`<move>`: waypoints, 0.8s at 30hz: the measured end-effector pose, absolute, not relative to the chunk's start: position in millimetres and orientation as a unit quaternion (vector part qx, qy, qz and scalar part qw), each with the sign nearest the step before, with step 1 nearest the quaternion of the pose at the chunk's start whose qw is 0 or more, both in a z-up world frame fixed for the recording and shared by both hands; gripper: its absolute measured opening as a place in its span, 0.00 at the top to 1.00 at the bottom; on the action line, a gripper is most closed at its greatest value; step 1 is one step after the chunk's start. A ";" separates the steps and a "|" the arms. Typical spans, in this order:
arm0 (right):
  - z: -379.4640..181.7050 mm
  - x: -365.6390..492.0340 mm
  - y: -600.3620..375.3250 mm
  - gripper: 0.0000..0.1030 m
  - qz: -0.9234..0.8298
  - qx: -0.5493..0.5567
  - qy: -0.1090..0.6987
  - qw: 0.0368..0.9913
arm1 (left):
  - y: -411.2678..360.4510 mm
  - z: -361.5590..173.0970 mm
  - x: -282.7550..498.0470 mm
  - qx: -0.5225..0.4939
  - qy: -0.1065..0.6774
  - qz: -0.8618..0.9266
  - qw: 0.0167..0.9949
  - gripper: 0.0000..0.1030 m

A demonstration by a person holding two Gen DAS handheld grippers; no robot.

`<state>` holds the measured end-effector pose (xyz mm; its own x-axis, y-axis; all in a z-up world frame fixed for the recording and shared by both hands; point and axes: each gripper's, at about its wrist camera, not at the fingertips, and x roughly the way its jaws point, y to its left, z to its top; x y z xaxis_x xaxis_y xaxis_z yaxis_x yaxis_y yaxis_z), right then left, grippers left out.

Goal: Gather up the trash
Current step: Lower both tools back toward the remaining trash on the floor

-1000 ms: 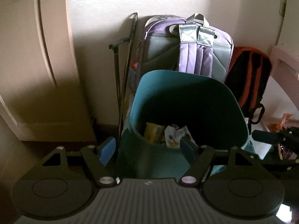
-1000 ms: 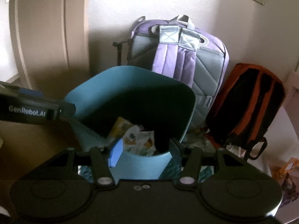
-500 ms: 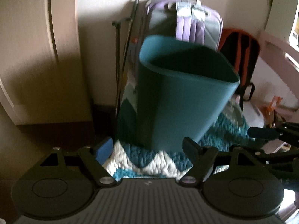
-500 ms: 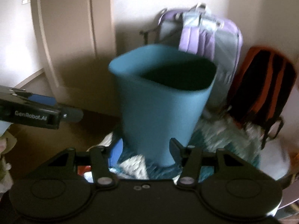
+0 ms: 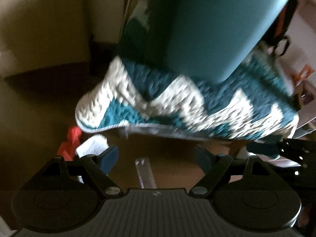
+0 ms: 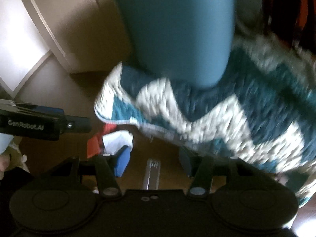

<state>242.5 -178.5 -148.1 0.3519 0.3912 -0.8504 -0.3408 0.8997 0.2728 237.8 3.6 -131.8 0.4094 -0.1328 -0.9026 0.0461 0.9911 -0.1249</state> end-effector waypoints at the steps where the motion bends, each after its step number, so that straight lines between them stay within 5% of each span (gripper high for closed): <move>1: -162.6 242.1 -174.6 0.47 0.225 0.023 0.532 0.816 | 4.8 -142.6 242.6 -0.036 0.551 -0.049 0.832 0.18; 24: -388.4 289.3 -78.1 0.47 0.222 -0.008 0.676 0.702 | 132.1 -365.3 315.3 0.104 0.675 -0.072 0.727 0.18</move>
